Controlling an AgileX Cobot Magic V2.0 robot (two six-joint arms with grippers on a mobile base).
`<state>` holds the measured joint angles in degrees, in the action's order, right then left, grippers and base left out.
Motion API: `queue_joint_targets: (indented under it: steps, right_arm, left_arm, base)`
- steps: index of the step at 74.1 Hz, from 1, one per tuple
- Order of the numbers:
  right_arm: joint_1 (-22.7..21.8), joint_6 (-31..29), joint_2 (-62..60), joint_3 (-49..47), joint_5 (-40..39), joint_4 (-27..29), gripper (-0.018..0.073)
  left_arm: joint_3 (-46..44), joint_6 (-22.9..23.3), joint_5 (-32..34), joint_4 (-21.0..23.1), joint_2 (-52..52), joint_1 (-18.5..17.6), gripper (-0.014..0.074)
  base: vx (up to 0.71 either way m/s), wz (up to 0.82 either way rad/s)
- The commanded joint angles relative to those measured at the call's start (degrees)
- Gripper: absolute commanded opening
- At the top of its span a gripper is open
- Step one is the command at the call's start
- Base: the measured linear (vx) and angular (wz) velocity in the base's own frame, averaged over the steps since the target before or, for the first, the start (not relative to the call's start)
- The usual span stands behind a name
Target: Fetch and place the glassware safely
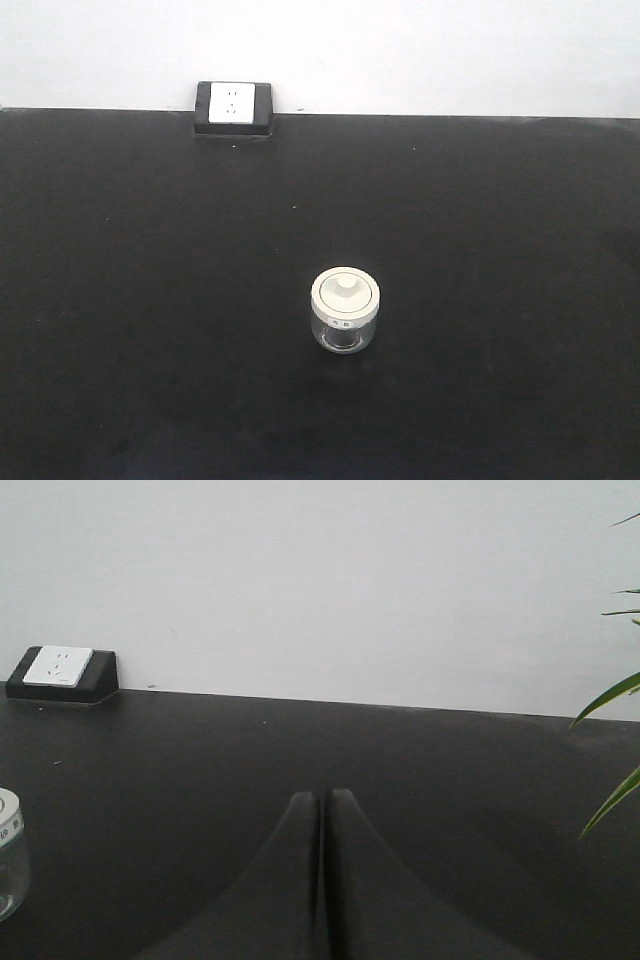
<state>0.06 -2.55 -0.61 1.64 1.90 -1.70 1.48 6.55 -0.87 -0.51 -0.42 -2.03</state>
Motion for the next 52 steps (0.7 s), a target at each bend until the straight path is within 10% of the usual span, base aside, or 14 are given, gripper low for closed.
queue_joint_targets:
  steps: [1,52]
  right_arm:
    - [-0.3,-0.2,-0.6,1.0,-4.3,-0.3,-0.0008]
    - [-0.3,-0.2,-0.6,1.0,-4.3,-0.3,-0.0008]
  left_arm:
    - [1.7,0.6,4.5,0.5,-1.0,0.0,-0.0007]
    - [1.7,0.6,4.5,0.5,-1.0,0.0,-0.0007]
  base:
    - [0.00,0.00]
    - [0.00,0.00]
